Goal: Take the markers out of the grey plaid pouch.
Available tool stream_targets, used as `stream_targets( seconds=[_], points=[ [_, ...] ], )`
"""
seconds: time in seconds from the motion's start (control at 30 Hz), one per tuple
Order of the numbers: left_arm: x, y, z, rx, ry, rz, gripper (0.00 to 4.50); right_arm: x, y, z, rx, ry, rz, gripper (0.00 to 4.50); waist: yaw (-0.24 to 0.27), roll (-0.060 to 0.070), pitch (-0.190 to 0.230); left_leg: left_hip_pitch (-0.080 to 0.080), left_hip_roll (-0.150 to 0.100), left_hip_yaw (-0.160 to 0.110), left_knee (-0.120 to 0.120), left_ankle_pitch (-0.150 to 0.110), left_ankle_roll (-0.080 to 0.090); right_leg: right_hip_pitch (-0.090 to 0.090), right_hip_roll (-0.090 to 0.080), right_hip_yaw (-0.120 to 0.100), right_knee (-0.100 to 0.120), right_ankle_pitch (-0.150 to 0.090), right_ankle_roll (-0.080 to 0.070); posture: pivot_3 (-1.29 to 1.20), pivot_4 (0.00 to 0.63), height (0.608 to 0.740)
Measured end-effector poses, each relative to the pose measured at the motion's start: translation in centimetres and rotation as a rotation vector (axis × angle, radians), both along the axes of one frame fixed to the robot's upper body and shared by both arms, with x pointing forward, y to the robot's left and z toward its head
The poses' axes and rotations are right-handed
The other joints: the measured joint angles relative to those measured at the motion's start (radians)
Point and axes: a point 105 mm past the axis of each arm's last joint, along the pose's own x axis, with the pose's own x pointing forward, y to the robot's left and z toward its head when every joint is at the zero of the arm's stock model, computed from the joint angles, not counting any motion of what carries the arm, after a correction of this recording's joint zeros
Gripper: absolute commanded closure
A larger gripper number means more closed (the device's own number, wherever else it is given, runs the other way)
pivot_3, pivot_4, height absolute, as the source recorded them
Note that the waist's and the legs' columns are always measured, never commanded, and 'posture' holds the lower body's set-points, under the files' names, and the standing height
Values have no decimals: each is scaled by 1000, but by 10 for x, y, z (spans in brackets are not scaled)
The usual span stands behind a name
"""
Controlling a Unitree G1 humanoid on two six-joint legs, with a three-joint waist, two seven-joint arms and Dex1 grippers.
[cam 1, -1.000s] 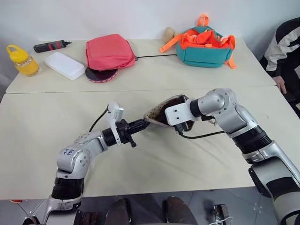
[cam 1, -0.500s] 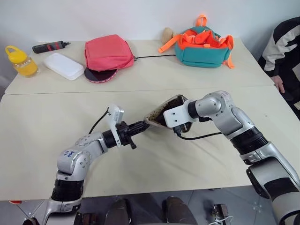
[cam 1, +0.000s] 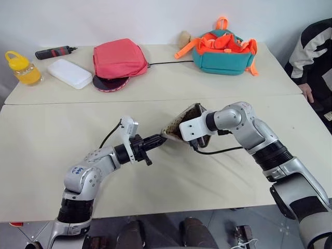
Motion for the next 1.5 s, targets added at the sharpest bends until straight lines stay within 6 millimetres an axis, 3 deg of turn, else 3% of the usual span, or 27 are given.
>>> stream_targets(
  seconds=[0.27, 0.5, 0.6, 0.7, 0.83, 1.17, 1.23, 1.4, 1.5],
  points=[
    [11, 19, 3, 24, -61, 89, 4500, -14, -13, 25, 111, 85, -38, 4464, 4, 0, 0, -1, 0, 0, -3, 0, 0, 0, 0, -1, -3, 0, 0, 0, 150, 740],
    [15, 22, 2, 24, -79, 106, 4500, -21, -18, 40, 182, 134, -51, 4464, 2, 0, 0, -1, 0, 0, -3, 0, -1, 0, 0, 0, -3, 0, 0, 0, 150, 740],
    [16, 20, 1, 9, -71, 103, 4500, -16, -17, 40, 191, 101, -60, 3859, 3, 0, 0, -1, 0, 0, -3, 0, -1, 0, 0, 0, -4, 0, 0, 0, 150, 740],
    [14, 15, -1, -20, -30, 83, 4500, -9, -18, 30, 136, 42, -67, 2888, 3, 0, 0, -1, 0, 0, -3, 0, -1, 0, 0, 0, -4, 0, 0, 0, 150, 740],
    [6, 9, -2, -45, 45, 19, 4500, -7, -14, 25, 100, 28, -46, 2888, 1, 0, 0, -1, 0, 1, -3, 0, -1, -1, 0, 0, -4, 0, 0, 0, 150, 740],
    [-10, 7, 5, -116, 218, -118, 4500, -31, -21, 51, -33, 155, 3, 2888, 3, 0, 0, -1, 0, -1, -4, 0, -1, 0, 0, -1, -5, 0, 0, 0, 150, 740],
    [-10, 9, 1, -94, 229, -114, 4500, -32, -22, 49, -61, 167, -1, 2888, 2, 0, 0, -1, 0, -1, -4, 0, -1, 0, 0, -1, -5, 0, 0, 0, 150, 740],
    [-3, 6, -9, 16, 139, -72, 4500, -29, -23, 16, -186, 170, 3, 2888, 2, 0, 0, -1, 0, 0, -3, 0, -1, 1, 0, 0, -6, 0, 0, 0, 150, 740],
    [-3, 4, -15, 49, 97, -67, 4500, -27, -25, 6, -191, 191, -16, 2888, 1, 0, 0, -1, 0, 1, -2, 0, -1, 1, 1, 1, -6, 0, 0, 0, 150, 740]
  ],
)
